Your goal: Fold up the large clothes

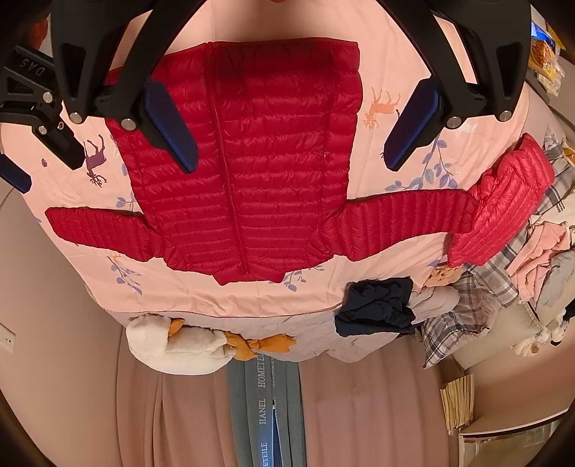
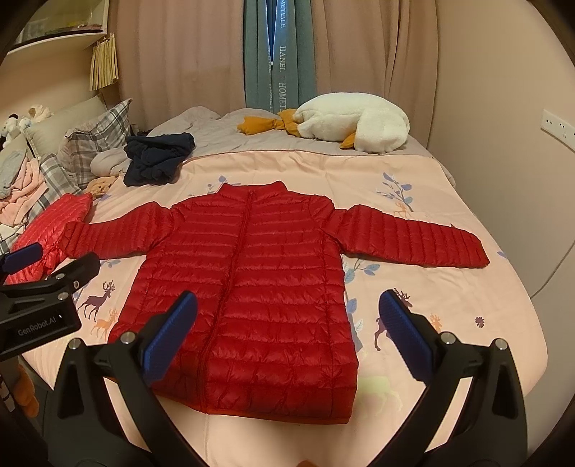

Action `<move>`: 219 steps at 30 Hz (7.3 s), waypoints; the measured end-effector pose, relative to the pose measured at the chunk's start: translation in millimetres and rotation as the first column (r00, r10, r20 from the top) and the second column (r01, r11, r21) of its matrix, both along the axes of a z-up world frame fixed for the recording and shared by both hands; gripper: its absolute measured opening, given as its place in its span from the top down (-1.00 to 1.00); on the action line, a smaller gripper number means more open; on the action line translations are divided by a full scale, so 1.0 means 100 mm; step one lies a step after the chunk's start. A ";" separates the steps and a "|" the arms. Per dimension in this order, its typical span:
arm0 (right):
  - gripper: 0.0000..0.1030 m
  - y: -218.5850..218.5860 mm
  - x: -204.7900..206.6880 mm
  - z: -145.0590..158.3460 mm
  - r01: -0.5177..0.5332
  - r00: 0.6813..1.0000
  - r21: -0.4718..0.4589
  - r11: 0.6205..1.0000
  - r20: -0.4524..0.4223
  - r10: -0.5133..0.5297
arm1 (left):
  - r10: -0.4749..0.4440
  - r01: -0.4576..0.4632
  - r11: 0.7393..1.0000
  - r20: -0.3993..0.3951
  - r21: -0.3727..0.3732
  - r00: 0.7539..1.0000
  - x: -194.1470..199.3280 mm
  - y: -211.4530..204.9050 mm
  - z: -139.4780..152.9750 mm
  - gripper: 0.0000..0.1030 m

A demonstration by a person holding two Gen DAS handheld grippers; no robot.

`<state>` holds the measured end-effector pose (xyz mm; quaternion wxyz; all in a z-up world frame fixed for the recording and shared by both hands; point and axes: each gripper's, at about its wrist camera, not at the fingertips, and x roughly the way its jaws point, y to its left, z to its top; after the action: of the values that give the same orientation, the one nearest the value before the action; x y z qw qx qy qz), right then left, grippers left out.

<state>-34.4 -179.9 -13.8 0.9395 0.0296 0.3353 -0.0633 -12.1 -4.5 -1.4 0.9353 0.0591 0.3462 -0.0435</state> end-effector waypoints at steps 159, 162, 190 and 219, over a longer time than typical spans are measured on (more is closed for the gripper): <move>-0.96 0.14 1.03 -1.21 -0.207 0.963 0.480 0.852 -0.055 0.265 | 0.170 -0.082 0.840 0.117 -0.537 0.978 2.32 2.71 -0.13 0.88; -0.96 0.06 1.02 -1.20 -0.199 0.966 0.488 0.850 -0.048 0.254 | 0.032 0.043 0.869 0.143 -0.492 0.989 2.23 2.06 0.06 0.88; -0.96 -0.70 2.60 -1.63 -0.041 0.982 0.617 0.786 -0.120 0.146 | -0.136 0.061 0.925 -0.178 -0.375 0.975 1.67 1.17 -1.24 -0.83; -0.19 -0.66 2.71 -1.53 0.039 0.994 0.048 0.998 -0.108 -0.033 | 0.008 -0.045 0.979 -0.178 -0.201 0.984 2.60 0.99 -1.39 -0.83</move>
<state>236.3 -246.0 -166.4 0.9179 0.0557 0.3859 -0.0733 248.1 94.8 -140.6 0.9026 -0.0460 0.4220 -0.0713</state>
